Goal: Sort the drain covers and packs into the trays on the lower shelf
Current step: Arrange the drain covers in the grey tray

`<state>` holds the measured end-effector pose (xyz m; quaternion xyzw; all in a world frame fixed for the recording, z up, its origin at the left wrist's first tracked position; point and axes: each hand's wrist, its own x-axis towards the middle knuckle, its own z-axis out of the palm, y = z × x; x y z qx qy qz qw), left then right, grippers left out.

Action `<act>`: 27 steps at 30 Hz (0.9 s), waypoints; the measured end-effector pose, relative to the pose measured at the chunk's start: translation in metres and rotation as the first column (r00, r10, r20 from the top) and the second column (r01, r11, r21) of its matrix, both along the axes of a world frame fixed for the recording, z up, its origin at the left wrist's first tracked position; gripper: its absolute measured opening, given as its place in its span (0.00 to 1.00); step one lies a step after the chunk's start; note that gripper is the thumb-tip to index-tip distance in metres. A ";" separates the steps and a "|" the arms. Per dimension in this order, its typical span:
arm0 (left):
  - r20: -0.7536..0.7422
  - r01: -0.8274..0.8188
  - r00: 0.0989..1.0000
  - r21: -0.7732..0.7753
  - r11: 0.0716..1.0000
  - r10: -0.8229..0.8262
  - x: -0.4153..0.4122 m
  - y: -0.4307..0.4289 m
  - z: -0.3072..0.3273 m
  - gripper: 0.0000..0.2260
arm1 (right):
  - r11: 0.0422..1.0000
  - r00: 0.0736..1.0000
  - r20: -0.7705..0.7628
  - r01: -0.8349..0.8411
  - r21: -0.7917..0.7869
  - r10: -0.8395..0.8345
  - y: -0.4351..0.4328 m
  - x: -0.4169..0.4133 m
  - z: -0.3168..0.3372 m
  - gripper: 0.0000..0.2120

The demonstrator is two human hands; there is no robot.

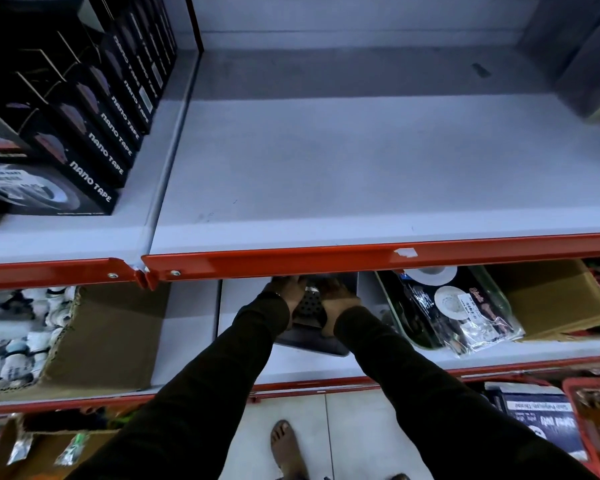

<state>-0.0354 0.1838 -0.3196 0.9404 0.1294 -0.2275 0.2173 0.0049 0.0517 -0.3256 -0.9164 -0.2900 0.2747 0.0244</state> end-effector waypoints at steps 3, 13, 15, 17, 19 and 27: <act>0.071 0.093 0.993 0.085 0.992 -0.099 0.012 0.001 -0.006 0.19 | 0.998 0.998 -0.031 0.055 0.011 -0.054 0.004 0.008 0.001 0.52; -0.095 -0.023 0.995 -0.062 0.998 0.017 0.000 0.005 0.009 0.41 | 0.989 0.975 0.165 -0.150 -0.010 0.150 -0.009 0.003 0.001 0.58; -0.120 -0.120 0.987 -0.134 0.984 0.104 -0.003 -0.001 0.020 0.37 | 0.988 0.982 0.183 -0.081 0.131 0.056 -0.019 -0.002 0.014 0.50; -0.010 -0.140 0.990 -0.129 0.982 0.140 -0.001 -0.012 0.031 0.30 | 0.972 0.981 0.180 0.031 0.235 -0.075 -0.034 -0.002 0.035 0.41; 0.088 -0.045 0.995 -0.089 0.995 0.053 -0.001 -0.031 0.042 0.29 | 0.938 0.958 0.201 0.133 0.319 -0.204 -0.055 0.002 0.047 0.34; 0.023 -0.269 0.939 -0.575 0.772 0.344 0.026 -0.187 0.050 0.23 | 0.699 0.715 0.072 0.651 0.296 -0.696 -0.203 0.060 0.057 0.32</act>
